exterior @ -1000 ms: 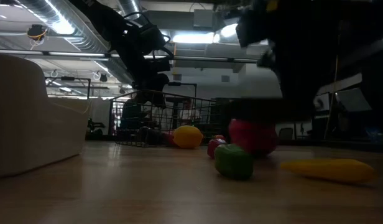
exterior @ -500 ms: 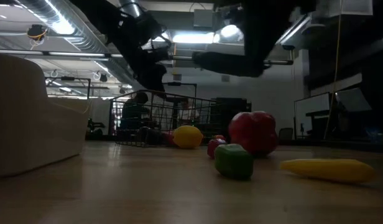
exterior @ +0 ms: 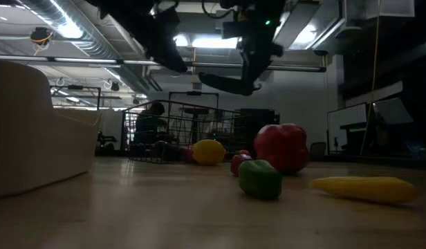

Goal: Sort produce into baskets
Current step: Put the green chili pepper into the gold wire basket

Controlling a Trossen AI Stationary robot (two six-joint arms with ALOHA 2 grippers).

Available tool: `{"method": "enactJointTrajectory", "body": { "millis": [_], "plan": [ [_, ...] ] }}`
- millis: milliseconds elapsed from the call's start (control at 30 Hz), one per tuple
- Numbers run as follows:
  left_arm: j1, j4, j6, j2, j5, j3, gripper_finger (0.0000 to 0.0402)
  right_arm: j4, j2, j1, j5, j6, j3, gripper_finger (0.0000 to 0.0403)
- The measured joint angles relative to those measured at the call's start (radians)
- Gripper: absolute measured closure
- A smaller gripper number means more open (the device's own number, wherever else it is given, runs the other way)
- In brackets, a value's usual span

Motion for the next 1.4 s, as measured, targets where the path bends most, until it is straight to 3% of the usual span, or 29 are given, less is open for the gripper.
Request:
{"method": "enactJointTrajectory", "body": {
  "millis": [233,500,867,1400],
  "plan": [
    [-0.089,-0.011,-0.115,-0.013,-0.005,0.000,0.0204,0.276,0.005,-0.141,-0.217,-0.083,-0.001,0.0264],
    [-0.146,-0.081,-0.124,-0.031,-0.016,0.002,0.0204,0.365,0.089,-0.253,-0.424,-0.123,-0.001,0.0264],
    [-0.143,-0.203,-0.119,-0.071,0.009,0.001,0.0204,0.434,0.244,-0.292,-0.364,-0.202,-0.002,0.0264],
    [-0.147,-0.230,-0.199,-0.071,0.001,0.001,0.0204,0.535,0.267,-0.295,-0.357,-0.225,-0.001,0.0264]
  ]
}}
